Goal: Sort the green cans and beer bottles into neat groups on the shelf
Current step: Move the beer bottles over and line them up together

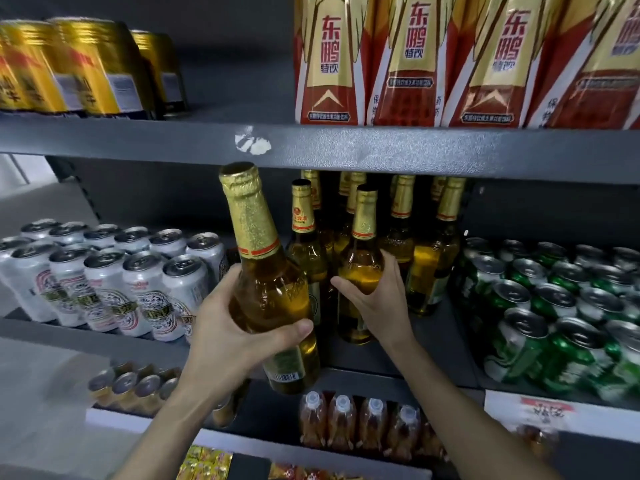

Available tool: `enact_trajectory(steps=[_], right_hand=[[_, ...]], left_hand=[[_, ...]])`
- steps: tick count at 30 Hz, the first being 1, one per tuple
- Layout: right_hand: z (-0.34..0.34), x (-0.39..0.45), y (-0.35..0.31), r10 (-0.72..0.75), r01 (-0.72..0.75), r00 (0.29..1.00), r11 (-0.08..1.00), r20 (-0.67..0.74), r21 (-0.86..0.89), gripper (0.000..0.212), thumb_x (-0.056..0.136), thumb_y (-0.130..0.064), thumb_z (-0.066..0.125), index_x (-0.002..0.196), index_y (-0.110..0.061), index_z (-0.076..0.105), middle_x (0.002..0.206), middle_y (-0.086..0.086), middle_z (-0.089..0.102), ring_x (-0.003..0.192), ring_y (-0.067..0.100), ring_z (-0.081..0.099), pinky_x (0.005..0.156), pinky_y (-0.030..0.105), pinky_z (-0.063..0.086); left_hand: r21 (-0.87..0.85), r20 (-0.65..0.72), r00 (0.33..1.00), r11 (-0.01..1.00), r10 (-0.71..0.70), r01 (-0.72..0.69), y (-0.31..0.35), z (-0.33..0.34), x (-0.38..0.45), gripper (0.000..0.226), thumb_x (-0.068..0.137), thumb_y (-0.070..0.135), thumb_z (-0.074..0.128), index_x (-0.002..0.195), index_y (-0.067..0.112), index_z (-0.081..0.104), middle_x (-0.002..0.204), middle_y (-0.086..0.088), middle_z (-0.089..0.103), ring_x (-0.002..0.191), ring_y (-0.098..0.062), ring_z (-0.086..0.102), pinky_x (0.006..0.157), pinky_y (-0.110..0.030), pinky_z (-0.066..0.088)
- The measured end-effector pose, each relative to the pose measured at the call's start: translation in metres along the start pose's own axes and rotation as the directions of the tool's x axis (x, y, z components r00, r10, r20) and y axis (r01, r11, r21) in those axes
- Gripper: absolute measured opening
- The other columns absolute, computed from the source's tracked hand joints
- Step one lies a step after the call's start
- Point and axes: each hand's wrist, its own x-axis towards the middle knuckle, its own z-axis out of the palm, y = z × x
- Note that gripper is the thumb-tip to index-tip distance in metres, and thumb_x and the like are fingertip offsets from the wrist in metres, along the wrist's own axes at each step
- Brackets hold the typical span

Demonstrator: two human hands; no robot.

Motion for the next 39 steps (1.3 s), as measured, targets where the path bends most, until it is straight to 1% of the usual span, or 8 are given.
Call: enact_trajectory(steps=[3, 9, 12, 18, 21, 27, 33, 39], right_hand=[[-0.008, -0.007, -0.006, 0.038, -0.039, 0.998, 0.999, 0.047, 0.017, 0.115, 0.065, -0.073, 0.072, 0.153, -0.011, 0.033, 0.143, 0.004, 0.055, 0.133, 0.02, 0.053, 0.111, 0.043, 0.048], [-0.036, -0.045, -0.03, 0.018, -0.02, 0.993, 1.0, -0.113, -0.016, 0.086, 0.083, -0.073, 0.058, 0.149, -0.021, 0.041, 0.13, -0.001, 0.058, 0.121, 0.014, 0.057, 0.105, 0.042, 0.051], [-0.049, -0.072, -0.051, -0.052, 0.055, 0.996, 0.998, -0.071, 0.032, 0.072, 0.087, -0.067, 0.061, 0.145, -0.028, 0.041, 0.129, -0.006, 0.058, 0.121, 0.01, 0.057, 0.105, 0.037, 0.049], [-0.048, -0.131, -0.085, -0.031, 0.061, 0.984, 0.984, 0.174, -0.168, 0.122, 0.066, -0.067, 0.083, 0.16, -0.037, 0.012, 0.159, -0.015, 0.032, 0.148, -0.001, 0.03, 0.116, 0.017, 0.032], [-0.039, -0.147, -0.091, -0.029, 0.047, 0.998, 0.951, 0.061, -0.307, 0.117, 0.069, -0.069, 0.076, 0.159, -0.036, 0.009, 0.155, -0.015, 0.037, 0.141, 0.004, 0.041, 0.108, 0.028, 0.046], [-0.048, -0.149, -0.077, -0.049, -0.022, 0.982, 0.929, -0.181, -0.37, 0.084, 0.07, -0.056, 0.072, 0.139, -0.046, 0.024, 0.119, -0.014, 0.059, 0.109, 0.016, 0.064, 0.077, 0.038, 0.057], [-0.07, -0.124, -0.058, -0.074, -0.025, 0.97, 0.918, -0.232, -0.396, 0.082, 0.069, -0.06, 0.07, 0.137, -0.034, 0.032, 0.113, -0.008, 0.065, 0.101, 0.02, 0.068, 0.072, 0.042, 0.057], [-0.088, -0.092, -0.038, -0.002, -0.104, 0.949, 0.941, -0.316, -0.321, 0.088, 0.066, -0.077, 0.072, 0.131, -0.031, 0.035, 0.116, -0.008, 0.068, 0.107, 0.021, 0.069, 0.081, 0.039, 0.058]], left_hand=[[-0.035, 0.049, 0.999, 0.999, 0.002, 0.0, -0.004, -0.004, 0.003, 0.06, 0.054, 0.049, 0.094, 0.107, 0.049, 0.066, 0.11, 0.013, 0.078, 0.101, -0.007, 0.075, 0.083, -0.016, 0.058], [-0.135, 0.161, 0.987, 0.991, 0.023, -0.001, -0.008, -0.002, 0.009, 0.063, 0.055, 0.043, 0.096, 0.111, 0.044, 0.067, 0.113, 0.009, 0.078, 0.103, -0.007, 0.074, 0.084, -0.015, 0.057], [-0.159, 0.225, 0.974, 0.987, 0.024, 0.012, -0.011, 0.006, 0.012, 0.064, 0.054, 0.044, 0.096, 0.111, 0.045, 0.067, 0.113, 0.01, 0.078, 0.104, -0.007, 0.074, 0.085, -0.018, 0.058], [-0.188, 0.359, 0.932, 0.982, 0.045, 0.025, -0.014, 0.038, 0.011, 0.067, 0.056, 0.047, 0.094, 0.117, 0.036, 0.067, 0.112, 0.013, 0.078, 0.106, -0.007, 0.074, 0.092, -0.04, 0.061], [-0.206, 0.408, 0.908, 0.979, 0.091, -0.006, -0.008, 0.055, 0.003, 0.061, 0.059, 0.047, 0.093, 0.113, 0.042, 0.064, 0.108, 0.014, 0.077, 0.101, -0.004, 0.074, 0.086, -0.026, 0.059], [-0.273, 0.499, 0.862, 0.961, 0.094, 0.053, -0.003, 0.083, -0.001, 0.064, 0.066, 0.033, 0.096, 0.122, 0.033, 0.064, 0.111, 0.009, 0.079, 0.105, -0.01, 0.076, 0.089, -0.028, 0.059], [-0.205, 0.53, 0.843, 0.978, 0.091, 0.023, 0.007, 0.091, 0.014, 0.066, 0.072, 0.053, 0.086, 0.13, 0.045, 0.056, 0.121, 0.024, 0.071, 0.114, 0.004, 0.068, 0.089, -0.016, 0.055], [-0.139, 0.422, 0.907, 0.988, -0.007, 0.073, -0.002, 0.063, 0.024, 0.046, 0.081, 0.056, 0.08, 0.119, 0.033, 0.067, 0.114, 0.01, 0.079, 0.11, -0.008, 0.074, 0.094, -0.038, 0.059]])
